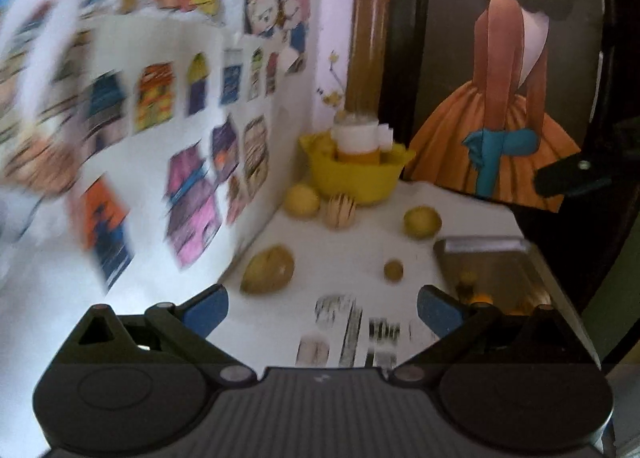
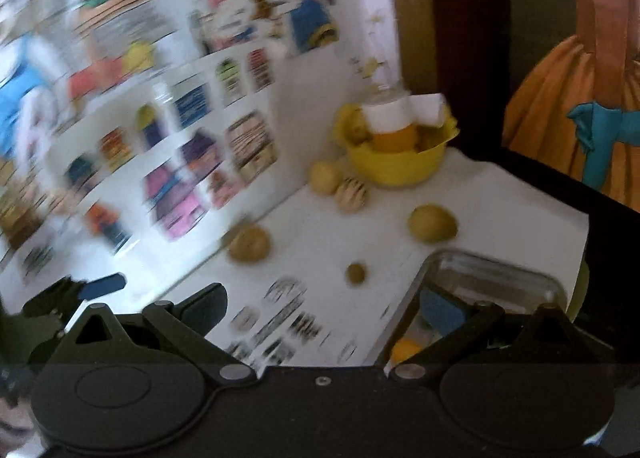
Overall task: Organize fruits
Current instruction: 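Move the left tool to a small striped melon while the right tool approaches a yellow oval fruit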
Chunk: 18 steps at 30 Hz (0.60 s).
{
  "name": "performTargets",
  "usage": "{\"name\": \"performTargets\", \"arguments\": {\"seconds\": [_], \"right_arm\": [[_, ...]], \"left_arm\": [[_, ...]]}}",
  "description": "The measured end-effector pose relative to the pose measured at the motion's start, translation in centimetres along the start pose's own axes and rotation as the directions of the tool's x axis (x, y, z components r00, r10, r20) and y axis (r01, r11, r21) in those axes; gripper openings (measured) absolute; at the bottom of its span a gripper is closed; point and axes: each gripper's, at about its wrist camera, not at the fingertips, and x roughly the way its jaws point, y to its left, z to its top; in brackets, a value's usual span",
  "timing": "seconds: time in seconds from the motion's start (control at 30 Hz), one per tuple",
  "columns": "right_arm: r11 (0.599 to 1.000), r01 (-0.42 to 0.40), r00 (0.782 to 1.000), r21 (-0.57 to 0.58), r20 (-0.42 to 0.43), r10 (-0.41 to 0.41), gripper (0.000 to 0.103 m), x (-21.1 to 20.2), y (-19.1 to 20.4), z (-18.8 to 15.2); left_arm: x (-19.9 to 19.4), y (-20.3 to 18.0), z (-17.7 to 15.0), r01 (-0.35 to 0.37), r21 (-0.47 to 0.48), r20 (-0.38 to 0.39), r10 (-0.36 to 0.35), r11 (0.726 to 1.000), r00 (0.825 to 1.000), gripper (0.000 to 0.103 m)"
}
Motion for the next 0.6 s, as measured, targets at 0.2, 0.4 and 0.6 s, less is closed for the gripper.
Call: {"name": "performTargets", "arguments": {"seconds": [0.2, 0.4, 0.6], "right_arm": [[0.987, 0.038, 0.999, 0.155, -0.028, -0.034, 0.102, 7.1, -5.3, 3.0], [0.959, 0.094, 0.995, 0.268, -0.04, -0.086, 0.102, 13.9, -9.5, 4.4], [0.938, 0.114, 0.993, 0.327, -0.069, -0.096, 0.102, 18.5, -11.6, 5.1]], "left_arm": [[7.3, -0.3, 2.7, 0.036, 0.07, 0.01, -0.036, 0.997, 0.999, 0.103], [14.4, -0.9, 4.6, 0.036, 0.091, 0.017, -0.038, 0.995, 0.999, 0.103], [20.7, -1.8, 5.7, 0.045, 0.116, -0.043, -0.04, 0.992, 0.998, 0.103]]}}
